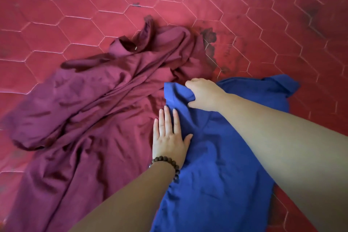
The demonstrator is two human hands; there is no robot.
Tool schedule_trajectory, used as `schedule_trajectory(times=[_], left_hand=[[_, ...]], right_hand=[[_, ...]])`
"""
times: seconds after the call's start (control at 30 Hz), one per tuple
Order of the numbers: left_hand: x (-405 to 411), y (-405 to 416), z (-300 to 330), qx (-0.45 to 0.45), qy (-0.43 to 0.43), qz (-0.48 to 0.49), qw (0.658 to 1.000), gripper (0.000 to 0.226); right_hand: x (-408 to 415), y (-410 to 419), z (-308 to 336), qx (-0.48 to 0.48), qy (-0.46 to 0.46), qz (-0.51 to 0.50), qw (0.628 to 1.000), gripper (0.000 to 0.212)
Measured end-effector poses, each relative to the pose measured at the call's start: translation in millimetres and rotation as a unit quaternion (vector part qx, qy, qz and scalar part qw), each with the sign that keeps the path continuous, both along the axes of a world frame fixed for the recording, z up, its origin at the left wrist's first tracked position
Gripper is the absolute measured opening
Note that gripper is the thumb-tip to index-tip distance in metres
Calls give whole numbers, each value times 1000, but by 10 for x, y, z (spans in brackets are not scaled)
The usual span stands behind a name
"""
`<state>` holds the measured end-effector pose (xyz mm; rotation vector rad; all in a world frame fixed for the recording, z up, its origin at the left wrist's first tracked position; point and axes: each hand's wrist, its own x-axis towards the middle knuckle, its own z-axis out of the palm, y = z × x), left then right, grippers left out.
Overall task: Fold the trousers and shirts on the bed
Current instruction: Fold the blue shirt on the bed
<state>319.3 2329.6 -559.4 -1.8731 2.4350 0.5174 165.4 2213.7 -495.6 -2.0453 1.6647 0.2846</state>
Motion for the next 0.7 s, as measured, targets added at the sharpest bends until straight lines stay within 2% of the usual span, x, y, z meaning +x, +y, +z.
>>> schedule_trajectory(times=[0.13, 0.23, 0.3, 0.33, 0.43, 0.47, 0.53, 0.6, 0.67, 0.7], left_hand=[[7, -39, 72, 27, 16, 25, 999, 95], [-13, -89, 236, 11, 52, 97, 994, 110], [-10, -153, 306, -4, 47, 133, 990, 106], [1, -189, 326, 5, 47, 133, 990, 94], [43, -231, 356, -18, 68, 102, 992, 30], [47, -218, 371, -35, 81, 95, 992, 21], [36, -168, 404, -65, 122, 62, 988, 25], [18, -98, 441, -76, 164, -12, 983, 33], [29, -6, 453, -55, 194, -106, 974, 36], [48, 39, 445, -39, 202, -141, 968, 37]], right_hand=[[46, 11, 86, 5, -55, -4, 998, 42], [-9, 61, 236, -44, -83, 22, 995, 44], [-130, 166, 322, -106, -94, 43, 989, 36], [-219, 245, 359, -139, -92, 55, 984, 32], [-491, 564, 408, -207, -65, 85, 972, 36], [-566, 683, 394, -212, -44, 91, 972, 37], [-702, 903, 293, -202, 15, 92, 975, 35], [-812, 1103, 161, -146, 63, 69, 985, 33], [-858, 1268, 61, -82, 44, -44, 995, 42], [-840, 1323, 34, -84, 11, -132, 988, 45]])
